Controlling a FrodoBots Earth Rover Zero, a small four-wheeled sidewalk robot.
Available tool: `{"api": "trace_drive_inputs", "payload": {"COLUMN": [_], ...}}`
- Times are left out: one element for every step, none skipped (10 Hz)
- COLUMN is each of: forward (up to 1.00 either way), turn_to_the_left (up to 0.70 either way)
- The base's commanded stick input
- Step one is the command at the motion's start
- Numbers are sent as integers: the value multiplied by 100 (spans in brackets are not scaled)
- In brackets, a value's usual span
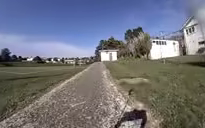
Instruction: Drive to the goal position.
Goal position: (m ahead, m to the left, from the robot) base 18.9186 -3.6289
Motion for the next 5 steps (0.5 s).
{"api": "trace_drive_inputs", "payload": {"forward": [70,70,70,70,70], "turn_to_the_left": [0,0,0,0,0]}}
